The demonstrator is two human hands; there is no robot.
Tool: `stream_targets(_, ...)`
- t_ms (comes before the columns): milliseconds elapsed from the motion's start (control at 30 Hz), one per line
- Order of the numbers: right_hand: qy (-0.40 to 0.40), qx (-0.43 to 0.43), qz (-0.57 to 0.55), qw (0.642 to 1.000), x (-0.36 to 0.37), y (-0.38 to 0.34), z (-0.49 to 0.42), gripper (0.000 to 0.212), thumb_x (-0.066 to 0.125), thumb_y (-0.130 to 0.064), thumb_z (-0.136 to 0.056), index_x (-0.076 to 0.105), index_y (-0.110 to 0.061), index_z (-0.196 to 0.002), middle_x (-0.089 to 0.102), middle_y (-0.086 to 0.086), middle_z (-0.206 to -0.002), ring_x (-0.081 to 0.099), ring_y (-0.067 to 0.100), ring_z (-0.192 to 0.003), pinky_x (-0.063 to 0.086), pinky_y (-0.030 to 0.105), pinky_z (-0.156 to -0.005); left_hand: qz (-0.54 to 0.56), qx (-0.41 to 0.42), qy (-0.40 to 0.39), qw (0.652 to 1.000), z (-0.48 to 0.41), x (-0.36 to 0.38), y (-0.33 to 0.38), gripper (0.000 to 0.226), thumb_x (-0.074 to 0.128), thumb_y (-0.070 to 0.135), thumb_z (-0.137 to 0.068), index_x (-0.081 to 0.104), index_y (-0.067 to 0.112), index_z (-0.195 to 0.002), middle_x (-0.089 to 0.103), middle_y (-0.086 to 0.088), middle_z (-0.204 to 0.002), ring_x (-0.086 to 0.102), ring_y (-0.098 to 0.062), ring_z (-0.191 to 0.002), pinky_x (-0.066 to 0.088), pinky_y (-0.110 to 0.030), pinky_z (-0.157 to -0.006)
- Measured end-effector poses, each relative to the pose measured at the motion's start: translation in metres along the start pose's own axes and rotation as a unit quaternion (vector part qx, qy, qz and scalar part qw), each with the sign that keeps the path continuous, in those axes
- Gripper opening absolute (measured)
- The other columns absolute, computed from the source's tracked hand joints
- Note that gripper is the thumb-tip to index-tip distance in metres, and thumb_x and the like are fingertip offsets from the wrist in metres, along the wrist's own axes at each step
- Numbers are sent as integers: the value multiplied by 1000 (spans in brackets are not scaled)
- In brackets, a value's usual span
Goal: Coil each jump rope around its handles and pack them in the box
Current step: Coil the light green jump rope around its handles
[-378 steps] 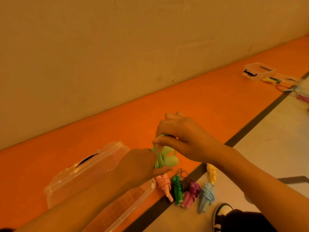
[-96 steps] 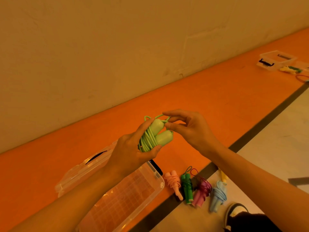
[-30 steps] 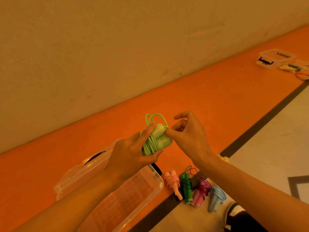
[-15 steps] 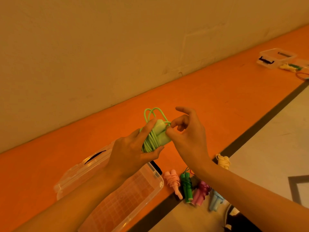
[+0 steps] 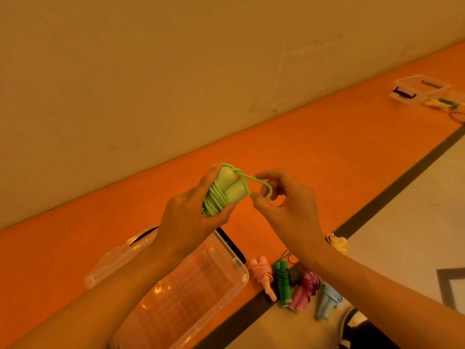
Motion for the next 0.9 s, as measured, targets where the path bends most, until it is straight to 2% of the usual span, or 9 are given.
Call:
stream_targets(67,-7,22,-8,1000,2,5,1,22,74,-19,-88,67,-23,-108,66,-10,-79,61,10,-73,49,22,-66,9,-13,-3,1000,1,2,-2,73,61,58,-86,35,33,-150,67,9,-89,59,-2,-61,52,-18,-51)
stream_targets(133,-1,52,-33,998,1,9,1,15,73,-23,-89,68,-27,-102,69,-8,-77,64,9,-68,50,19,-60,27,-55,-3,998,-1,1,-9,74,67,53,-86,37,34,-150,58,19,-76,56,3,-58,42,-10,-48)
stream_targets(200,-5,78,-64,995,-1,14,-1,10,72,-18,-90,69,-26,-96,71,-4,-73,66,9,-61,52,21,-56,21,-81,-10,996,-2,2,-14,74,68,50,-85,37,34,-150,52,20,-68,54,1,-55,39,-11,-47)
stream_targets(333,15,81,-43,996,-19,22,-15,11,69,-8,-91,71,-18,-94,69,0,-69,63,9,-54,49,21,-52,13,-88,-37,995,0,8,-19,75,64,56,-84,33,42,-150,58,14,-68,50,-4,-48,41,-19,-43)
stream_targets(500,16,50,-6,999,-27,16,-17,8,69,-8,-91,72,-13,-96,68,-2,-70,63,9,-54,50,18,-56,46,-99,-32,994,1,11,-19,72,65,55,-84,34,45,-148,60,13,-67,57,-7,-58,41,-18,-44)
stream_targets(633,-14,61,-50,997,-12,16,-2,9,69,-14,-93,69,-15,-101,67,-6,-71,66,12,-58,52,21,-58,74,-121,-20,990,11,18,-17,65,64,55,-86,36,47,-144,63,14,-78,61,-6,-62,50,-22,-48)
stream_targets(767,-25,110,-84,990,4,27,14,33,69,-39,-87,63,-25,-116,67,-7,-83,69,12,-75,59,37,-65,176,-162,13,971,17,25,-13,61,65,56,-86,39,46,-141,68,15,-91,68,-12,-69,57,-45,-56)
stream_targets(833,-48,117,-64,990,12,29,21,50,68,-46,-84,52,-34,-130,69,-12,-93,69,8,-84,60,37,-70,205,-169,30,964,18,24,-7,59,65,54,-87,40,44,-140,68,14,-93,68,-13,-69,56,-46,-56)
stream_targets(900,-86,112,-76,987,21,28,30,60,63,-45,-87,39,-41,-141,71,-13,-103,69,4,-89,60,31,-76,227,-171,29,958,22,27,1,56,62,52,-89,40,44,-140,68,15,-93,67,-11,-69,56,-40,-53)
Point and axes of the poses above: each hand's wrist, its own z-axis away from the middle knuckle, its own x-axis out of the palm, y = z × x, the point moved 8 cm from there along -z, towards the middle knuckle
